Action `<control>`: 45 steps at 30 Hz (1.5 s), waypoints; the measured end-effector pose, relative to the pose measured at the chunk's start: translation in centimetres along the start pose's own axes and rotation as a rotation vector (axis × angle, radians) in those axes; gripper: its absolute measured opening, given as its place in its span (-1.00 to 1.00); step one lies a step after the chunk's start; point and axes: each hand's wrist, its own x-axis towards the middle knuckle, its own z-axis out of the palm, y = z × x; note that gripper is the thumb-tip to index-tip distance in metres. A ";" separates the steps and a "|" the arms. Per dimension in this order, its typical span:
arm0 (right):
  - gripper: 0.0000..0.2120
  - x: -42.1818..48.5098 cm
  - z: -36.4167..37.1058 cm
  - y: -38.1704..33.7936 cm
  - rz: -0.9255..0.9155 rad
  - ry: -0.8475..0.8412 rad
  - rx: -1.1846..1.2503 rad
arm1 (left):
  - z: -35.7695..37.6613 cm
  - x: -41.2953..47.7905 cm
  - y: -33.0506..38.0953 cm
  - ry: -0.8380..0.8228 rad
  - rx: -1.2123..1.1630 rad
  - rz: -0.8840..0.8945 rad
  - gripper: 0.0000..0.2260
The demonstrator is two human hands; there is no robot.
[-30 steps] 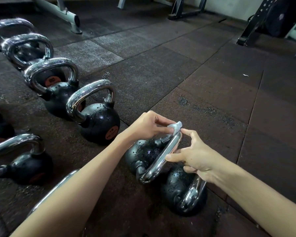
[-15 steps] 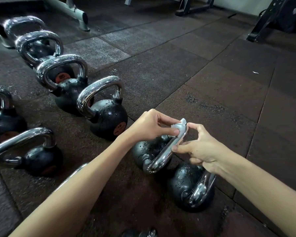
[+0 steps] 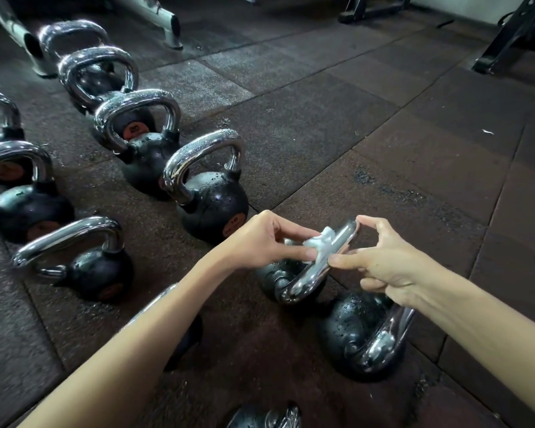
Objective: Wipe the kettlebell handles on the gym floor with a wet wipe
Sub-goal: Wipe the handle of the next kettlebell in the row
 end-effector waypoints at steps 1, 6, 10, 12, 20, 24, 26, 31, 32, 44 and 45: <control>-0.05 0.1 -0.1 0.0 0.003 0.000 -0.003 | -0.3 -0.5 -0.2 -0.035 -0.005 -0.001 -0.70; -0.06 0.0 -0.4 0.4 0.021 -0.018 0.009 | -1.7 -3.0 -1.2 -0.175 0.075 -0.052 -0.70; -0.05 0.1 -0.4 0.6 0.020 -0.014 0.015 | -1.9 -3.9 -1.1 -0.160 0.055 -0.002 -0.68; -0.05 0.2 -0.4 0.6 0.015 -0.009 0.014 | -2.0 -4.3 -1.5 -0.138 0.107 -0.017 -0.67; -0.05 0.7 -0.2 0.5 -0.001 -0.021 0.015 | -2.5 -4.3 -2.0 -0.109 0.273 -0.065 -0.68; -0.05 0.9 0.0 0.3 -0.005 -0.035 0.027 | -2.4 -4.1 -2.4 -0.087 0.333 -0.071 -0.69; -0.07 1.0 0.1 0.0 0.006 -0.042 0.040 | -2.0 -3.6 -2.3 -0.090 0.401 -0.071 -0.70; -0.09 1.1 1.1 -1.0 0.025 -0.029 0.061 | -2.5 -3.3 -0.7 -0.087 0.520 -0.069 -0.74; -0.10 1.2 1.5 -1.4 0.027 -0.026 0.054 | -2.9 -3.5 -0.4 -0.066 0.533 -0.076 -0.74; -0.22 4.4 3.8 -5.1 0.111 -0.074 -0.087 | -7.1 -5.0 0.5 0.389 -0.012 -0.078 -0.70; -0.19 3.7 3.4 -4.8 0.047 -0.061 -0.138 | -6.8 -4.9 0.8 0.383 -0.052 -0.054 -0.69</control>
